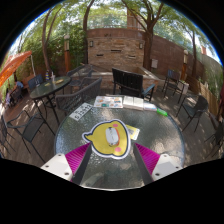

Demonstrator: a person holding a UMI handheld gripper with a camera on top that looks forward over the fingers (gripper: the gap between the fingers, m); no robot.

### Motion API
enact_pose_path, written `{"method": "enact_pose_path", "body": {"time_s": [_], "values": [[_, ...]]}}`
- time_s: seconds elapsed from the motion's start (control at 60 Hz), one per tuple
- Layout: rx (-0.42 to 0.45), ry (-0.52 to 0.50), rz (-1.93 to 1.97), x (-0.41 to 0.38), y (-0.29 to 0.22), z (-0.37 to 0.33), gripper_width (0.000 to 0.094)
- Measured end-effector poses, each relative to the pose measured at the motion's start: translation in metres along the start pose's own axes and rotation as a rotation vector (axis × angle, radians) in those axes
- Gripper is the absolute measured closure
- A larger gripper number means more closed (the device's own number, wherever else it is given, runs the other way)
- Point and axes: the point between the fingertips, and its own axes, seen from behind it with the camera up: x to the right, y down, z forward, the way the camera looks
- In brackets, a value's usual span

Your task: Arrange mouse

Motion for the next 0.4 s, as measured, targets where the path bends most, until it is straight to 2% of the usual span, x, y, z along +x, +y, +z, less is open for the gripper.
{"method": "enact_pose_path", "body": {"time_s": [0.167,0.4], "values": [[-0.020,0.024,0.017,0.005,0.019,-0.039,0.0078],[-0.027,0.027,0.006,0.007,0.028,-0.050,0.0078]]}}
